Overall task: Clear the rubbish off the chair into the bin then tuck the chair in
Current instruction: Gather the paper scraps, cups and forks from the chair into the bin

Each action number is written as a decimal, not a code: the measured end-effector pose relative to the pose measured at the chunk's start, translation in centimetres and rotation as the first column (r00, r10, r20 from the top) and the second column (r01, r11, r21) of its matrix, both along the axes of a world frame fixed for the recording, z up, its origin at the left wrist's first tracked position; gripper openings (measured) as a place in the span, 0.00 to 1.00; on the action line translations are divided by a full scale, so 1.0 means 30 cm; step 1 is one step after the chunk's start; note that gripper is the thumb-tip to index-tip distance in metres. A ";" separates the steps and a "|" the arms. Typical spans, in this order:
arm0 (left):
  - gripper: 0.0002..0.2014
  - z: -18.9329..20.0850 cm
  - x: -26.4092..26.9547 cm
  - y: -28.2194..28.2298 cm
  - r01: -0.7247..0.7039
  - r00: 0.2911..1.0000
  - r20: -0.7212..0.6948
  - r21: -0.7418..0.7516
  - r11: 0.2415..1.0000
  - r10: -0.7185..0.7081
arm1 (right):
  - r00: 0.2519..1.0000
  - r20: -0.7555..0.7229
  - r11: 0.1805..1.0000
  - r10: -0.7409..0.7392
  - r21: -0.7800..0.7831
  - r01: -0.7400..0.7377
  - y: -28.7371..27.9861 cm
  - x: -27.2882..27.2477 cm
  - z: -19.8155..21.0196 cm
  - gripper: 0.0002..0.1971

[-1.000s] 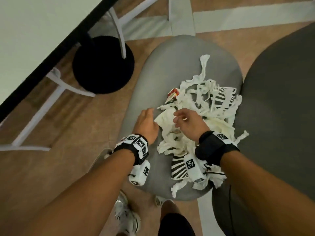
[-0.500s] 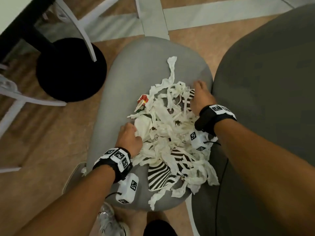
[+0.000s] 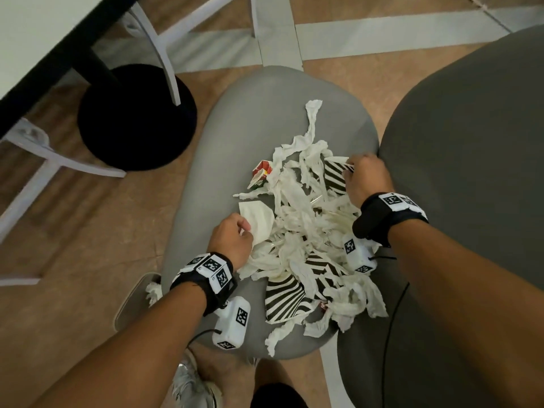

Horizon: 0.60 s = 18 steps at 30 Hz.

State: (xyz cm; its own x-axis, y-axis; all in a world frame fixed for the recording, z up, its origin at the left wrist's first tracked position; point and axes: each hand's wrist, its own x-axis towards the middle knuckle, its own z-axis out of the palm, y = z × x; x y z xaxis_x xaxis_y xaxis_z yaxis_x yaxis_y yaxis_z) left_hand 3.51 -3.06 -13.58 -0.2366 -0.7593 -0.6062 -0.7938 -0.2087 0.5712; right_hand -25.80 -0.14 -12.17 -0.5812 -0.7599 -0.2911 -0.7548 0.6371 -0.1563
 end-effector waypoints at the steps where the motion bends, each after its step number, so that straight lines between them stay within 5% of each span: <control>1: 0.05 0.009 0.014 0.001 -0.004 1.000 -0.002 -0.020 1.000 0.004 | 1.000 -0.013 0.999 -0.004 -0.035 0.004 -0.001 0.012 0.020 0.11; 5: 0.05 0.042 0.089 0.012 -0.013 1.000 -0.014 -0.086 0.996 0.012 | 0.999 0.012 0.986 -0.043 -0.158 0.045 0.002 0.099 0.114 0.14; 11: 0.06 0.087 0.277 0.059 -0.090 0.995 -0.053 -0.108 0.990 0.085 | 0.957 0.288 0.950 0.028 -0.305 0.063 0.035 0.442 0.207 0.13; 18: 0.05 0.078 0.714 0.113 -0.229 0.973 -0.019 -0.093 0.969 0.228 | 0.743 0.657 0.954 0.130 -0.287 0.087 0.012 0.958 0.226 0.03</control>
State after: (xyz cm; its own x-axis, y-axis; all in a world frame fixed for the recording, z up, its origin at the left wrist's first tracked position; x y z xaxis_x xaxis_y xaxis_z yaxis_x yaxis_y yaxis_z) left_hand 24.94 0.32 -11.22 -0.0542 -0.8474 -0.5281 -0.7268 -0.3292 0.6029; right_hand 2.94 0.21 -5.39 -0.3046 -0.8791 -0.3667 -0.4011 0.4675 -0.7878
